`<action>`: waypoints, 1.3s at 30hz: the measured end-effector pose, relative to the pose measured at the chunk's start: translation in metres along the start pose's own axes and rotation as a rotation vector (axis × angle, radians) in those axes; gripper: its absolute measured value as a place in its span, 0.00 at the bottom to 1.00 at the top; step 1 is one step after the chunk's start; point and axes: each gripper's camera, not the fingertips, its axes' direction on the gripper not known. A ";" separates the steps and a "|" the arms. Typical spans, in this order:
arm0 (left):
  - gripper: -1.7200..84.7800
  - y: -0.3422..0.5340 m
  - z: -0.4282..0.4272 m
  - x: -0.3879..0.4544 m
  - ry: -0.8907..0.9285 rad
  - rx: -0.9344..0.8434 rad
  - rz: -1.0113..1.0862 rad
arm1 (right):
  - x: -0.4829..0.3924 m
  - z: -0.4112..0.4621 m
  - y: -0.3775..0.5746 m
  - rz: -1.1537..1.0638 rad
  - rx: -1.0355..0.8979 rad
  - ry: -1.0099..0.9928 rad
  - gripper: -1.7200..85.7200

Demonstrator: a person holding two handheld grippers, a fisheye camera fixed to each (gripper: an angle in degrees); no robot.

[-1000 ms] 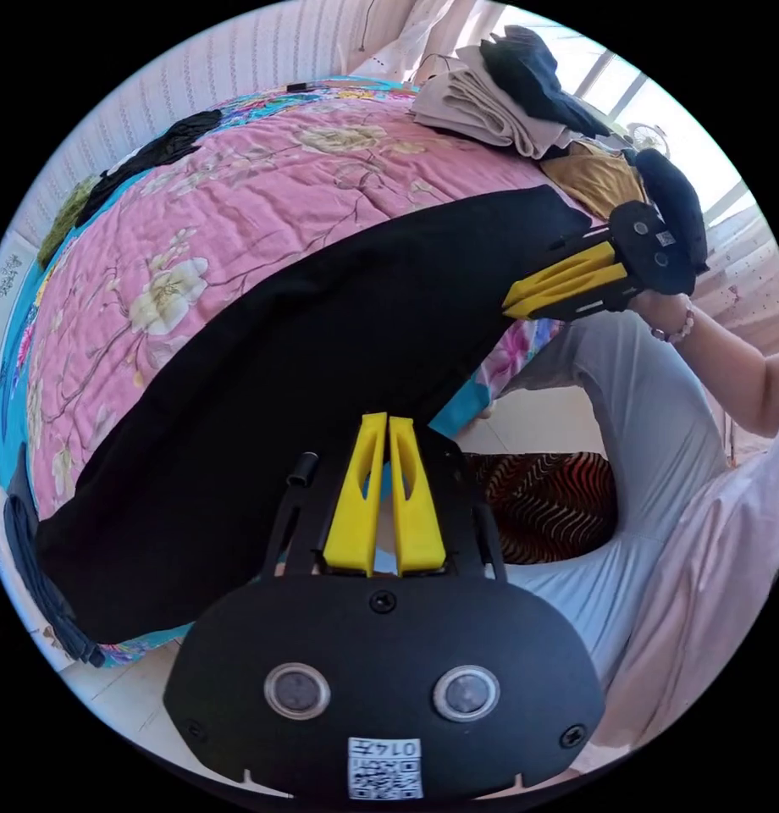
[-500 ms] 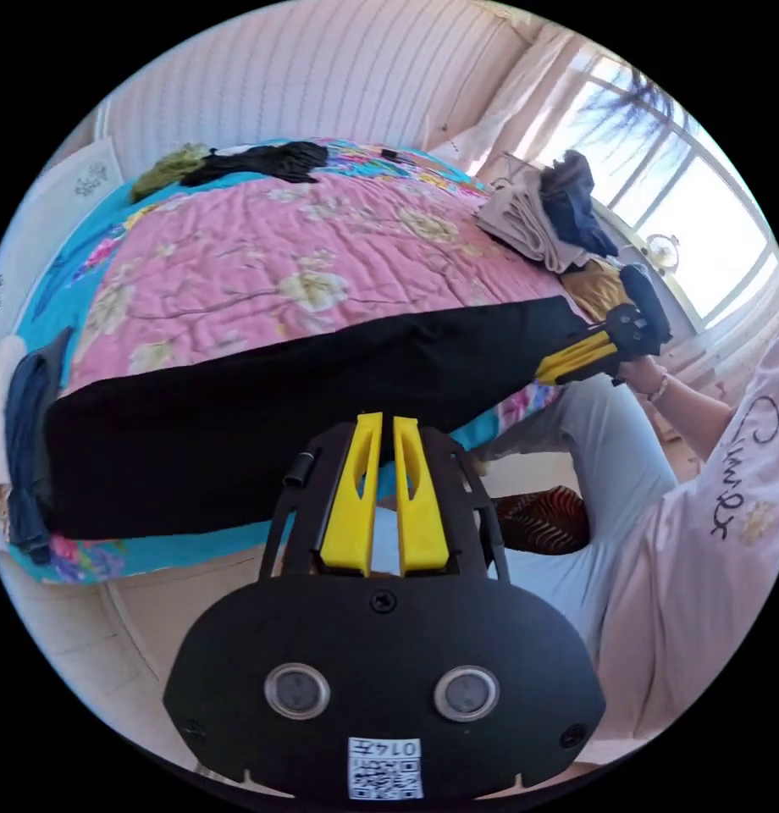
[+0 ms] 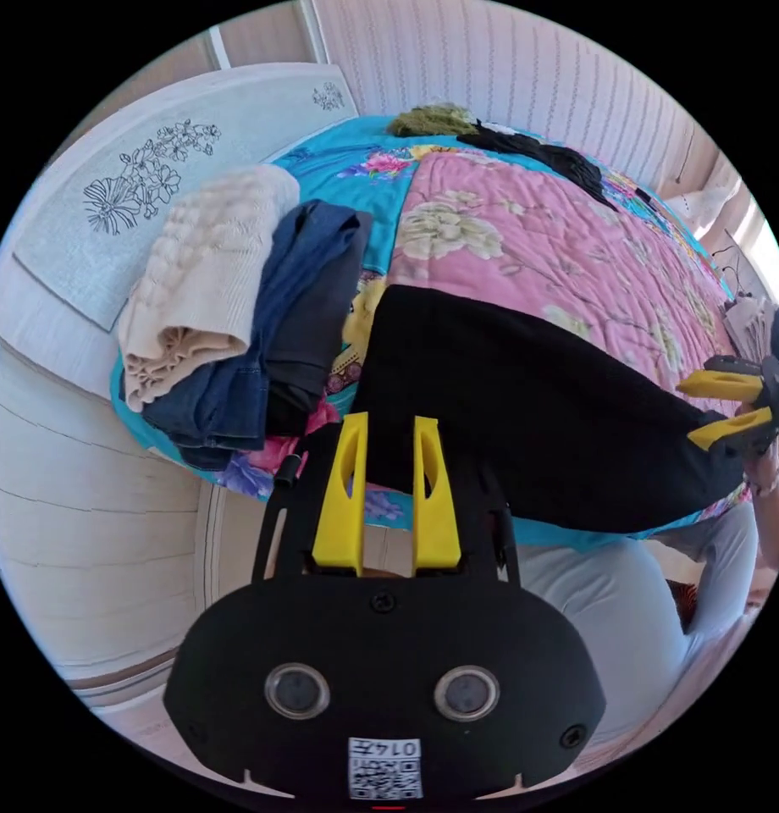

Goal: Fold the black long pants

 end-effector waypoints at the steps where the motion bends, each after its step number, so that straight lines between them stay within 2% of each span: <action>1: 0.08 0.001 0.002 -0.003 0.017 0.001 -0.002 | 0.006 0.015 -0.018 0.012 -0.007 0.004 0.14; 2: 0.04 0.004 0.000 -0.007 0.047 0.023 0.002 | 0.014 0.030 -0.032 0.029 -0.036 0.008 0.13; 5: 0.02 0.021 -0.017 -0.017 0.093 0.083 0.026 | 0.027 0.054 -0.052 0.030 -0.106 -0.072 0.05; 12: 0.02 0.082 -0.052 -0.027 0.125 0.151 0.045 | 0.009 0.030 -0.065 -0.108 -0.042 -0.135 0.03; 15: 0.05 0.085 -0.017 -0.030 0.132 0.079 -0.030 | 0.016 0.048 -0.080 -0.091 -0.103 -0.070 0.04; 18: 0.08 0.091 -0.004 -0.032 0.158 0.056 -0.156 | 0.037 0.078 -0.090 -0.005 -0.245 -0.041 0.09; 22: 0.06 0.108 -0.045 -0.010 0.021 0.147 -0.117 | 0.059 0.033 -0.064 0.065 -0.193 0.074 0.07; 25: 0.03 0.118 -0.087 0.052 -0.092 0.225 0.112 | 0.062 -0.025 -0.010 0.128 -0.144 0.260 0.04; 28: 0.01 0.125 -0.090 0.133 -0.009 0.204 0.295 | 0.054 -0.067 0.058 0.245 -0.153 0.349 0.03; 30: 0.01 0.131 -0.085 0.205 0.251 0.246 0.373 | 0.044 -0.075 0.093 0.313 -0.185 0.326 0.02; 33: 0.01 0.130 -0.078 0.302 0.504 0.304 0.421 | 0.022 -0.068 0.130 0.380 -0.235 0.305 0.02; 37: 0.01 0.115 -0.060 0.398 0.452 0.247 0.473 | 0.002 -0.047 0.122 0.347 -0.246 0.381 0.02; 39: 0.01 0.115 -0.037 0.442 0.334 0.249 0.527 | 0.003 -0.038 0.111 0.340 -0.231 0.389 0.02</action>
